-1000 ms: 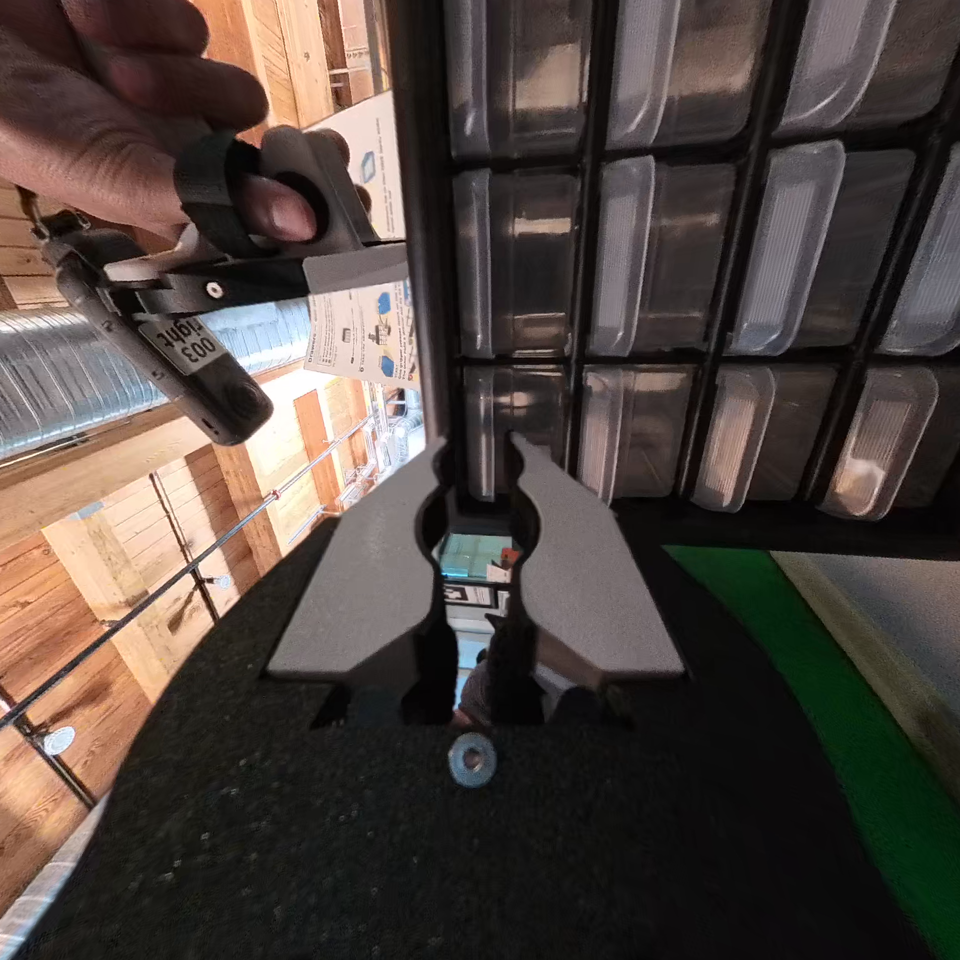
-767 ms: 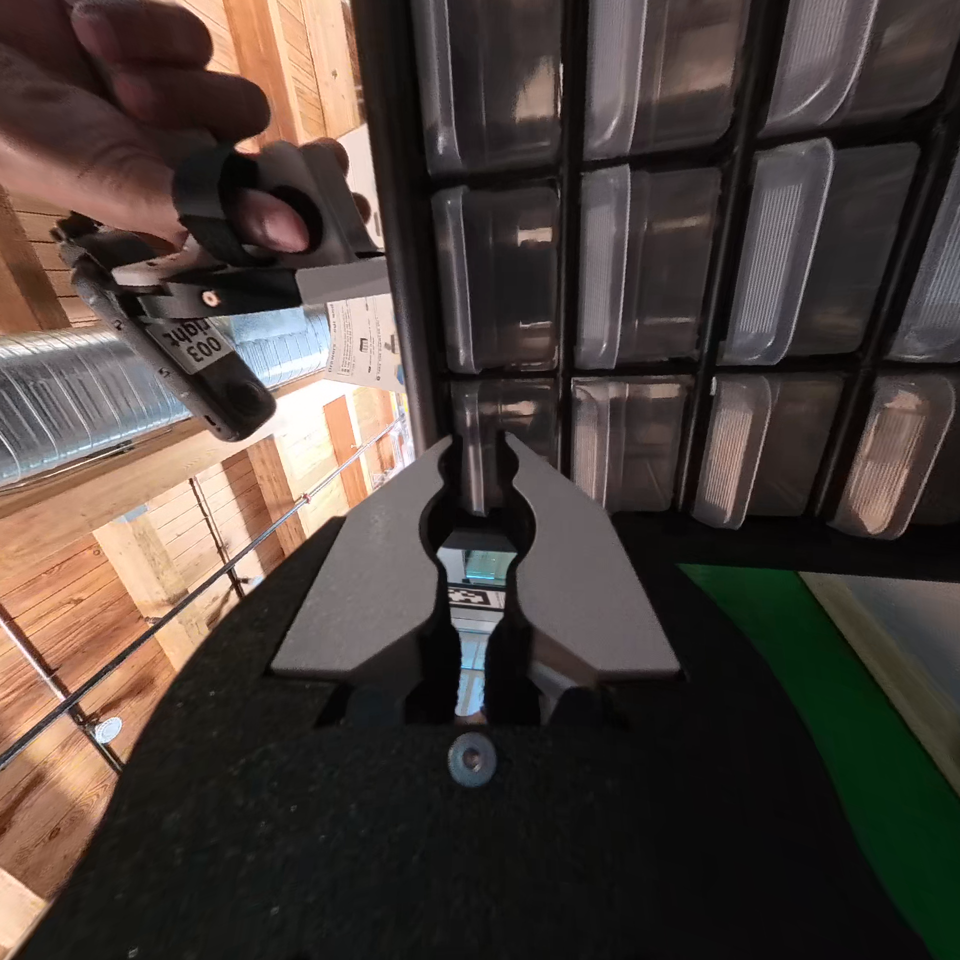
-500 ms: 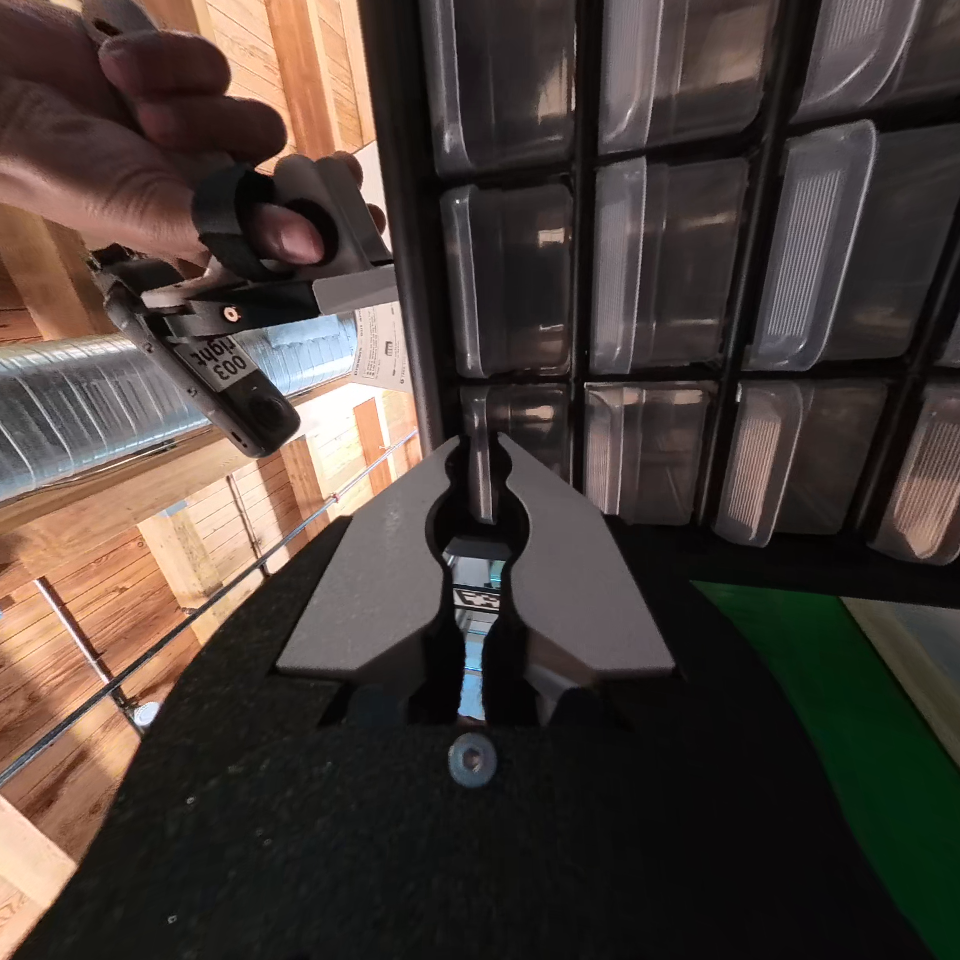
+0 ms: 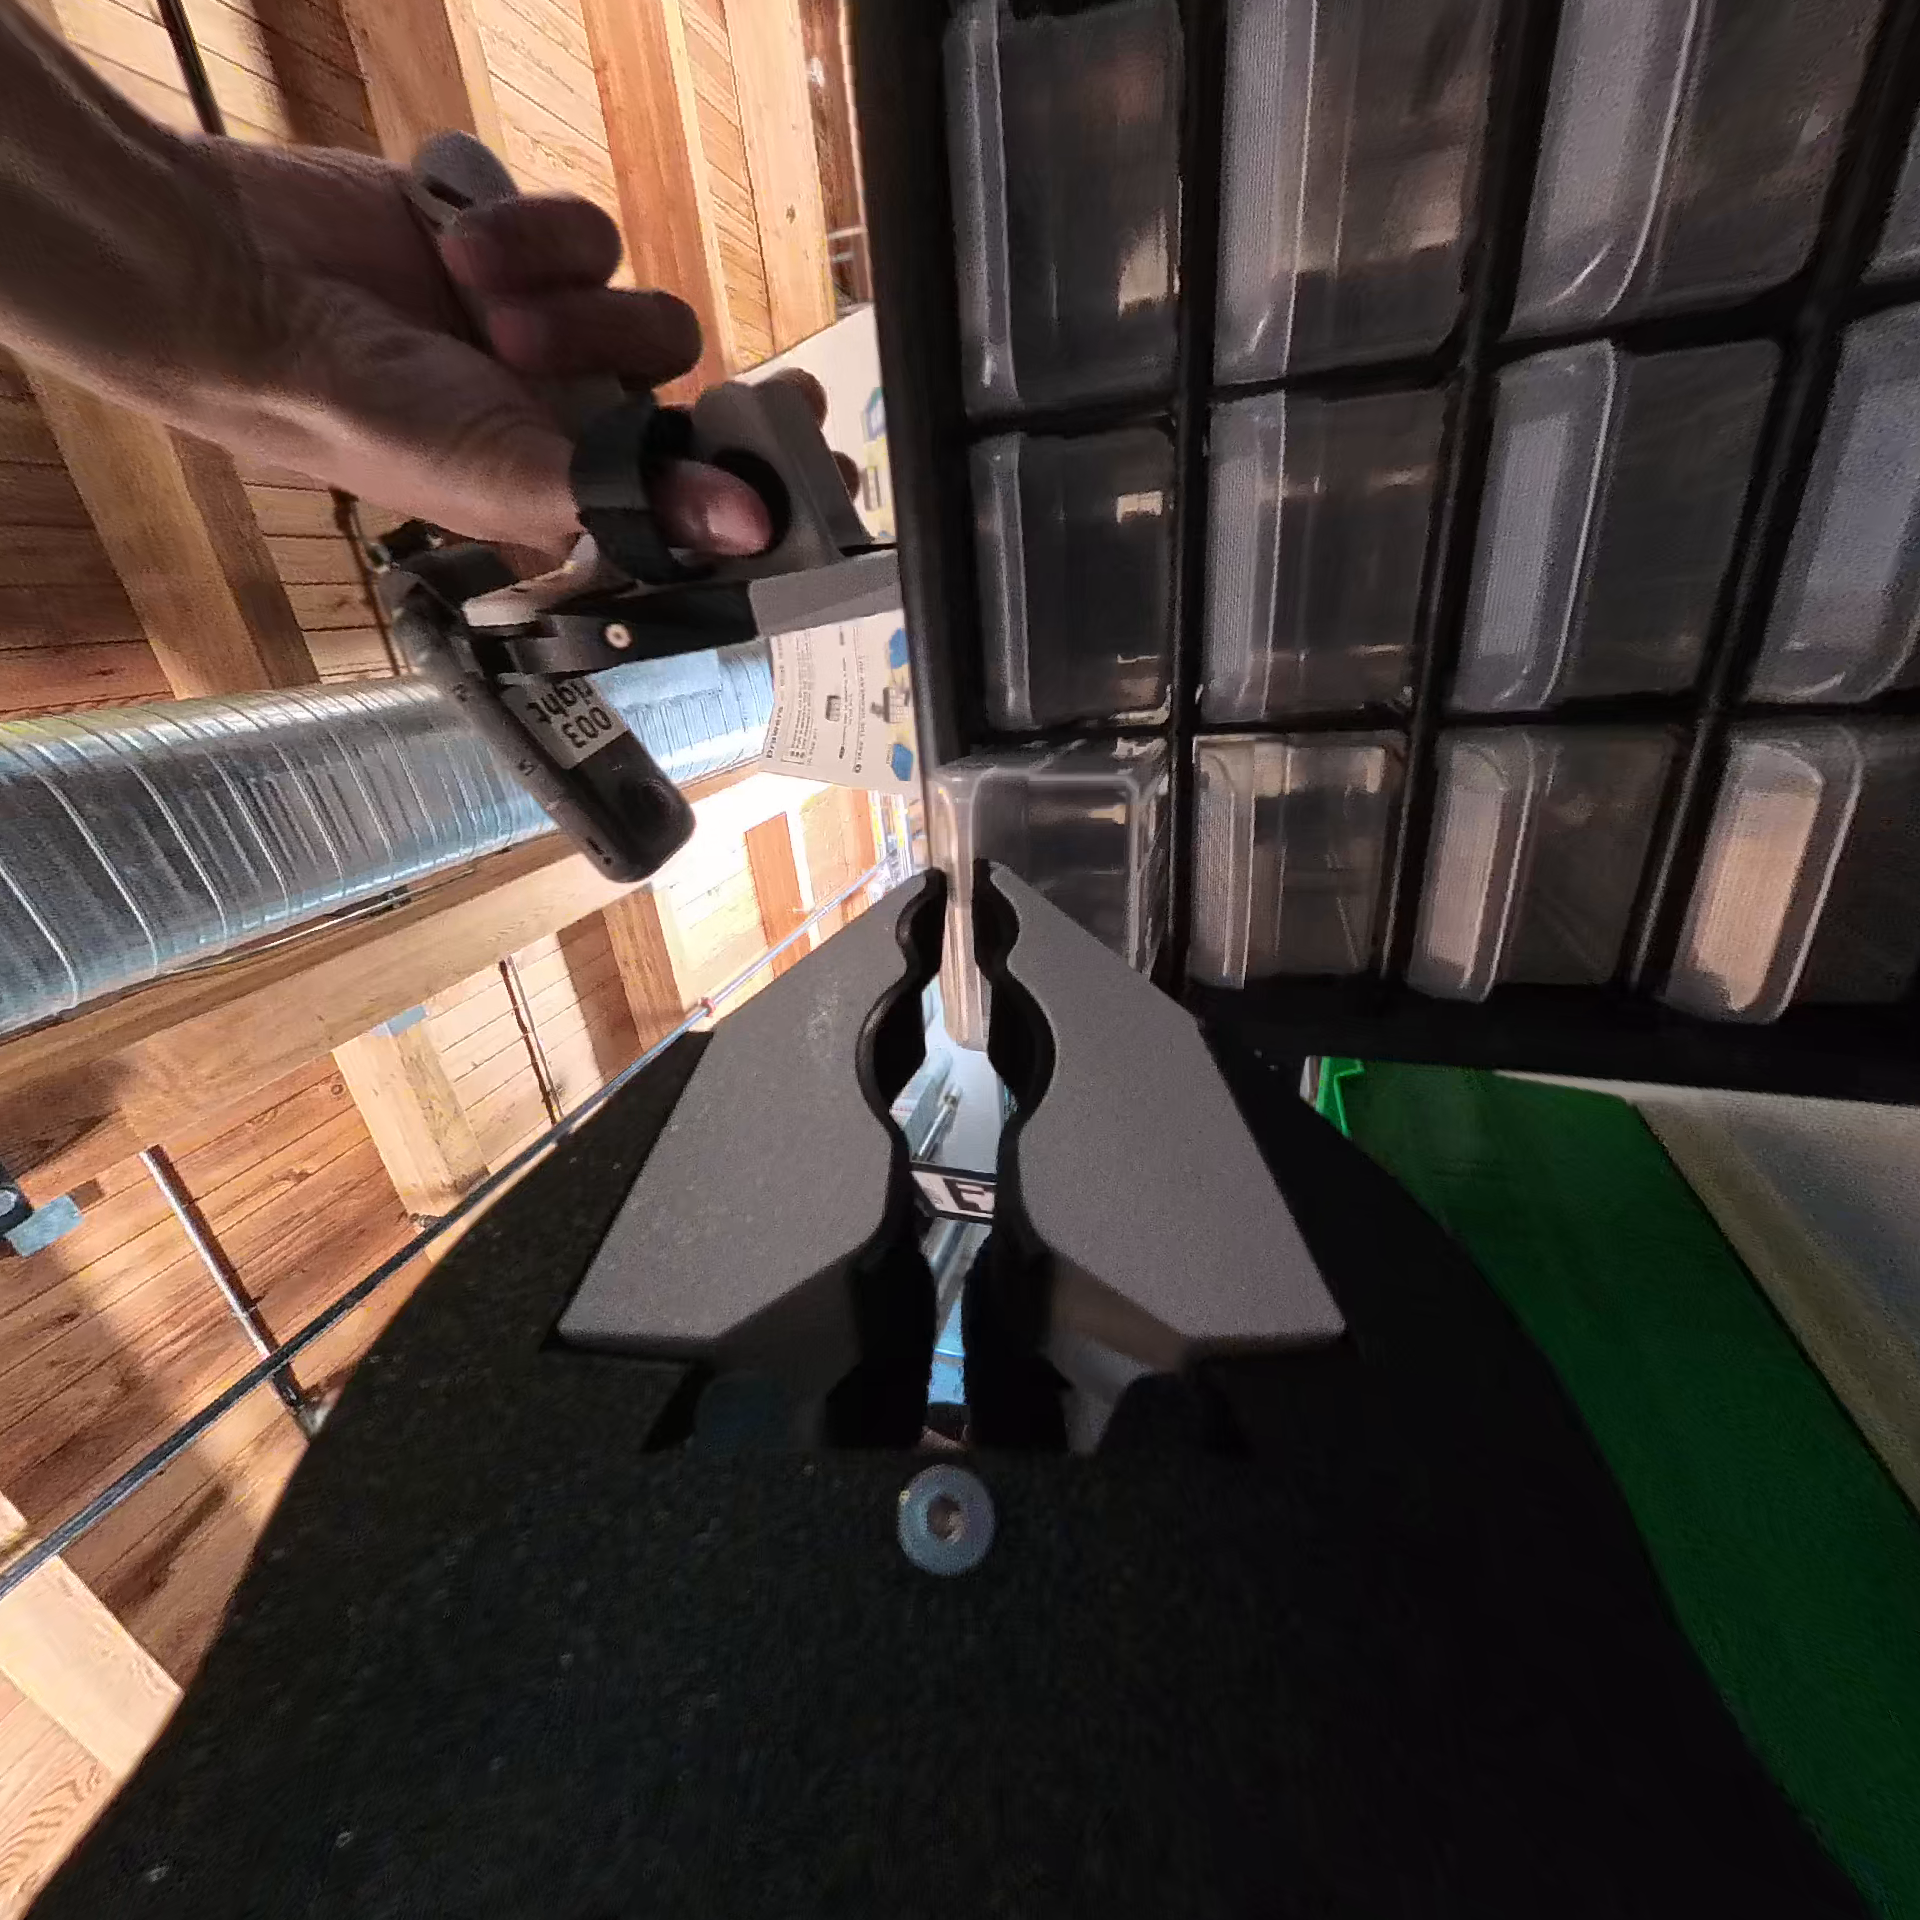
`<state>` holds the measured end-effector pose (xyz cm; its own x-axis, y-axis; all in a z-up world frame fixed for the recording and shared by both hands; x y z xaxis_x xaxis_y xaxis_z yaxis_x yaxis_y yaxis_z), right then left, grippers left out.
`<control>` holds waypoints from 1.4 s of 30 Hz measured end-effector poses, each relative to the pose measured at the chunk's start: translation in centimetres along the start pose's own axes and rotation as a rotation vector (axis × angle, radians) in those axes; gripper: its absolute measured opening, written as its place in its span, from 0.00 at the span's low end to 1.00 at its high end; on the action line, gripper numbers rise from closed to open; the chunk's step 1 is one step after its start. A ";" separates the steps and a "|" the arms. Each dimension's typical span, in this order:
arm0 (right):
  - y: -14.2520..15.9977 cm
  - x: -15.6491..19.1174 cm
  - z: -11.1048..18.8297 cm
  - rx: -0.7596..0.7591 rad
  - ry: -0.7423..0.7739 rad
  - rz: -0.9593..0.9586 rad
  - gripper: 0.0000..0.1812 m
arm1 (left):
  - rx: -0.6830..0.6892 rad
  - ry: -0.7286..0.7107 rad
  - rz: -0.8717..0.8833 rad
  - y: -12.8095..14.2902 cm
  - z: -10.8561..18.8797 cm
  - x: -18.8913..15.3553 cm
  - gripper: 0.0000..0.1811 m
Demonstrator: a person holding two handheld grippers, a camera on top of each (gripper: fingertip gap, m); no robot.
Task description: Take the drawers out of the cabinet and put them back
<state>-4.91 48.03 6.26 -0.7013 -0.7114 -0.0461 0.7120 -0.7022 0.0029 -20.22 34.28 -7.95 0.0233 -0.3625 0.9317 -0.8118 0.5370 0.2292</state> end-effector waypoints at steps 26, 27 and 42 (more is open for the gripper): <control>0.2 0.0 0.0 -0.023 0.003 -0.035 0.00 | -0.168 -0.219 0.073 0.9 11.0 2.9 0.00; 0.3 0.0 0.0 -0.023 0.004 -0.036 0.00 | -0.173 -0.215 0.079 0.8 11.4 3.0 0.00; 0.0 0.1 0.0 0.002 0.013 -0.043 0.00 | -0.394 0.016 0.118 -0.5 16.0 -2.0 0.00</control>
<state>-4.98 47.95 6.27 -0.7307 -0.6801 -0.0591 0.6812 -0.7321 0.0024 -29.15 22.56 -14.46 -0.0451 -0.2702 0.9617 -0.5238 0.8262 0.2075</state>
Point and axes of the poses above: each gripper's, where its closed fingertips meet, z back along the fingers, y out of its underside, x = y × z across the jaws, the point moved 10 cm from there along z, back along the fingers, and after that the axes turned 6 degrees about -z, right-handed, at the moved point
